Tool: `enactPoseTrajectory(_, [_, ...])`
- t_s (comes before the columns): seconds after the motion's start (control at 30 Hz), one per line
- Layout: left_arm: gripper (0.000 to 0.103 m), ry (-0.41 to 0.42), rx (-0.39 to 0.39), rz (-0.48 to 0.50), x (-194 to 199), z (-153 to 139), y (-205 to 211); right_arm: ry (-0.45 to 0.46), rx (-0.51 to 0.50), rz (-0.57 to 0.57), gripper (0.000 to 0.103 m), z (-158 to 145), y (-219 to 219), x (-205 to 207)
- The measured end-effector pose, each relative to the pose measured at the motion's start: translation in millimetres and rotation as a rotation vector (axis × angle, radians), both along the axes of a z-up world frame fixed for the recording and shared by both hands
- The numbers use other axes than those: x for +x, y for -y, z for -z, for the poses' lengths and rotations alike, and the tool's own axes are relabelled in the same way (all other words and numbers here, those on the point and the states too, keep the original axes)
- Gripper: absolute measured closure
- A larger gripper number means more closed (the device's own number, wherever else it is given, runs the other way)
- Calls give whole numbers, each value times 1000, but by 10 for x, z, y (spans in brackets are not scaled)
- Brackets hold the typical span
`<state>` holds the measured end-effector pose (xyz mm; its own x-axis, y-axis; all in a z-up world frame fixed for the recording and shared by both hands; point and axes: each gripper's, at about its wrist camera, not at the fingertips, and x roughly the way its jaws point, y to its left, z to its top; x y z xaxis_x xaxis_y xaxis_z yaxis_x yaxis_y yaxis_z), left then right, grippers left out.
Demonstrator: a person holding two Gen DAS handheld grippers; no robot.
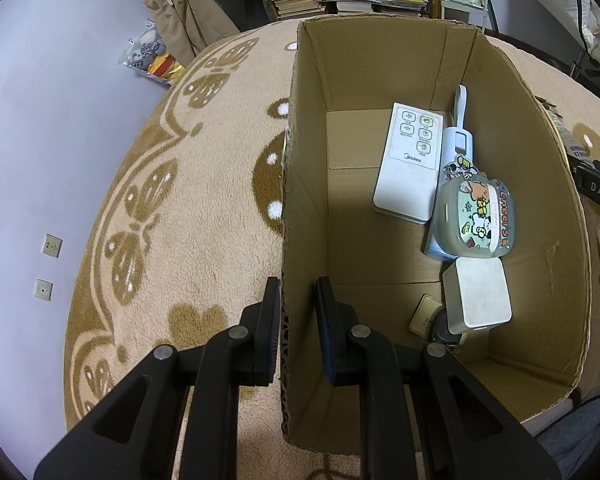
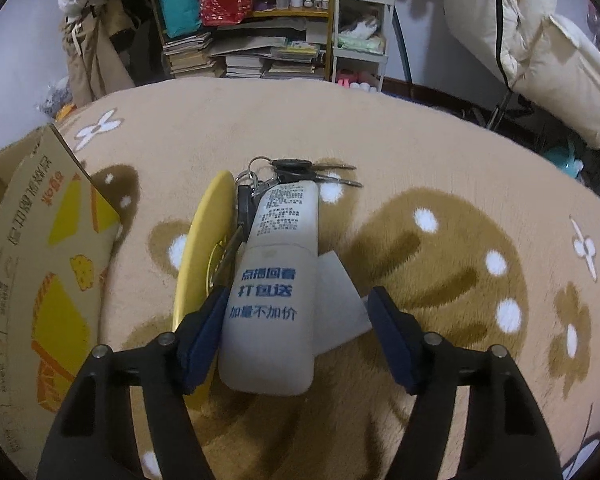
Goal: Organize rigid objects
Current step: 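Close the right tool on the white lotion bottle and lift it, then carry the lotion bottle into the box and release it with the right tool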
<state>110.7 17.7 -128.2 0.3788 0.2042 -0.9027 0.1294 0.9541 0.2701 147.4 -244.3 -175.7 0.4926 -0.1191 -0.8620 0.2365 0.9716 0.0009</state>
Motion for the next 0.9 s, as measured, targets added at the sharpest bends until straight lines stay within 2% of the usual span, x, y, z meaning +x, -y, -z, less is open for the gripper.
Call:
enactPoseTrajectory(0.07, [86,0,1,0,0,0,1,1,-10,-6,33,9,4,9])
enactPoseTrajectory(0.2, [86,0,1,0,-1,-2,-2,2,-14,-1,55,-23,59,-19])
enactPoseTrajectory(0.43, [86,0,1,1,-1,-3,2,15,159,76,58,-51,319,-153])
enactPoseTrajectory(0.6, [86,0,3,1,-2,-2,4,37,320,161,58,-70,557,-275])
enactPoseTrajectory(0.9, [86,0,5,1,-5,2,4,75,362,221,59,-136,610,-328])
